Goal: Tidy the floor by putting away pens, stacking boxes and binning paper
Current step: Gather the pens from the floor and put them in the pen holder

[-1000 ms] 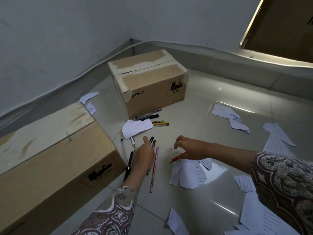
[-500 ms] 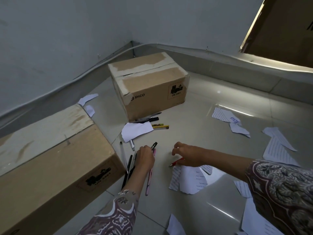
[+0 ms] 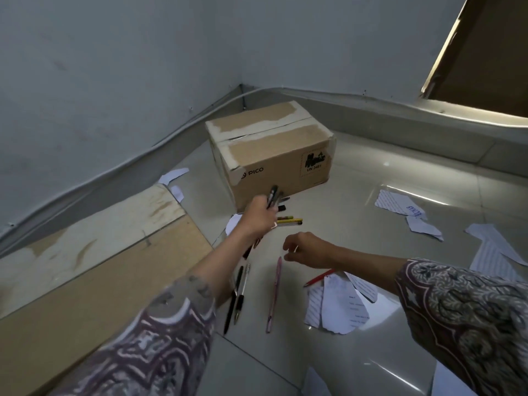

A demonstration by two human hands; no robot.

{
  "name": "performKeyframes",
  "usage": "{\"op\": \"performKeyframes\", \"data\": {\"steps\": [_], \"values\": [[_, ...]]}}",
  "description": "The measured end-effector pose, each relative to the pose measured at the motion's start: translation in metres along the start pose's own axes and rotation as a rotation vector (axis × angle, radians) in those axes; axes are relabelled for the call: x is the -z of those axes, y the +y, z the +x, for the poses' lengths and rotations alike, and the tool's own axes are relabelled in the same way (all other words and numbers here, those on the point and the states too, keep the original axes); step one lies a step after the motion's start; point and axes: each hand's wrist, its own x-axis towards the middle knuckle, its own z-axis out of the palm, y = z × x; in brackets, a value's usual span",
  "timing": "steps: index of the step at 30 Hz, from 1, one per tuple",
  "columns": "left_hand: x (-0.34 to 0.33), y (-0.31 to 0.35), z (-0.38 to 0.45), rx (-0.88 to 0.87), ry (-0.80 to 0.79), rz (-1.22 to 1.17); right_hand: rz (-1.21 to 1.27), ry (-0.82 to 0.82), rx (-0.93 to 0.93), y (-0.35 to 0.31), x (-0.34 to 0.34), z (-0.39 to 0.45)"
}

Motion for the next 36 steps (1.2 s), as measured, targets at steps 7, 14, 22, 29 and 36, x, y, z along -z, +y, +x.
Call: {"op": "performKeyframes", "data": {"steps": [7, 14, 22, 29, 36], "values": [[0.085, 0.032, -0.014, 0.066, 0.018, -0.131, 0.135, 0.09, 0.073, -0.05, -0.018, 0.032], [0.127, 0.013, -0.024, 0.075, 0.047, -0.209, 0.02, 0.062, 0.033, -0.076, -0.059, 0.072], [0.143, -0.01, -0.017, 0.064, 0.035, -0.356, -0.135, 0.103, -0.071, -0.087, -0.086, 0.096], [0.151, -0.02, -0.009, 0.095, 0.058, -0.345, 0.269, 0.162, -0.177, -0.079, -0.065, 0.09], [0.151, -0.014, -0.011, 0.087, 0.011, -0.335, 0.38, 0.107, -0.375, -0.059, -0.074, 0.061]]}}
